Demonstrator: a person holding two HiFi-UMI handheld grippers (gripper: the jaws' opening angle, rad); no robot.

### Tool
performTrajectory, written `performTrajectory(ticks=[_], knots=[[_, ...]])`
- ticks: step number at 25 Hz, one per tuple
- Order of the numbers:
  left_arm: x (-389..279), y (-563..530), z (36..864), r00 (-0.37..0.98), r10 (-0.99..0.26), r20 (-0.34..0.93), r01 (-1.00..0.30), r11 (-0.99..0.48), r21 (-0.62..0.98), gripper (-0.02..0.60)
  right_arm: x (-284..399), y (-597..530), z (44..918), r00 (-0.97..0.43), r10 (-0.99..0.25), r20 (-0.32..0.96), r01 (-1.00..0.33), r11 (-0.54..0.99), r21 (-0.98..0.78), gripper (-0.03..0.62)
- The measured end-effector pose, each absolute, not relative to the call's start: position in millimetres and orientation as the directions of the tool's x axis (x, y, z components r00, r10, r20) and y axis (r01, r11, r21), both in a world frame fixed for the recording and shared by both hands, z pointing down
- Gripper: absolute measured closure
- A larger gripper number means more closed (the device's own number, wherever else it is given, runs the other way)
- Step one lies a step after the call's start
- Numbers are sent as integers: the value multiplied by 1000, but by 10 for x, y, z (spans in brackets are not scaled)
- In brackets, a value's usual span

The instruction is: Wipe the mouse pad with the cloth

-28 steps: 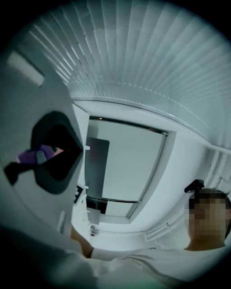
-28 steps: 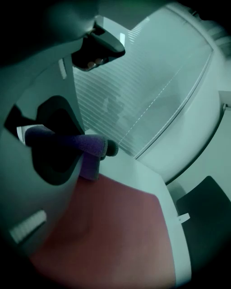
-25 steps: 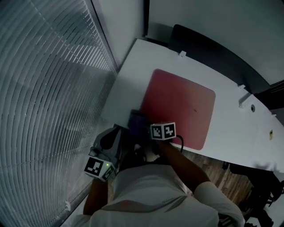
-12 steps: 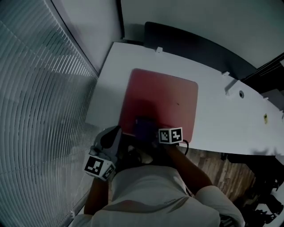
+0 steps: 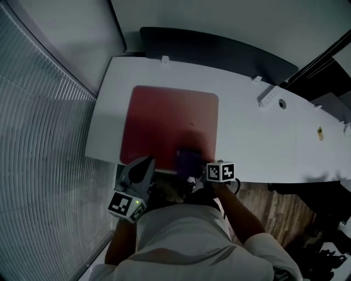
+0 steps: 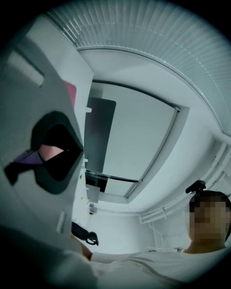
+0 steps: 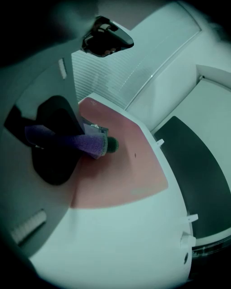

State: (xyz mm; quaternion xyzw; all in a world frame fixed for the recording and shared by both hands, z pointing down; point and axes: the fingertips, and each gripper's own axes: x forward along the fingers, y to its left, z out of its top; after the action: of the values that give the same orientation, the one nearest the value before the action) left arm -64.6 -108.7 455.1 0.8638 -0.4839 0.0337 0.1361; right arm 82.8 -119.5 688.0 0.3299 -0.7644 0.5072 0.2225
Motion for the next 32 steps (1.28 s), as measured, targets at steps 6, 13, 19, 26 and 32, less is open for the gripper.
performTrajectory(ticks=[6,13,19,26,32], knots=[[-120,-1165,4483,575,-797,187,-817,-546,186,580,1577,-1157,6919,-642,-338,688,-764,210,-610,540],[179,-1175,4341,605,-776,179,-796,-585,156,580,2107,-1079,6755,-578,-444,685,-809,204,-551,542],[-1,-1206,4208,574,-799,179,-818,-563,113,580,1884,-1264,6027,-630,-557,540,-755,280,-593,543],[-277,-1246,3914,528,-838,137,-849,-524,68,580,1404,-1594,4778,-697,-647,310,-698,514,-499,543],[-540,-1269,3619,498,-862,96,-867,-495,60,580,1175,-1705,4021,-695,-694,188,-710,621,-332,543]])
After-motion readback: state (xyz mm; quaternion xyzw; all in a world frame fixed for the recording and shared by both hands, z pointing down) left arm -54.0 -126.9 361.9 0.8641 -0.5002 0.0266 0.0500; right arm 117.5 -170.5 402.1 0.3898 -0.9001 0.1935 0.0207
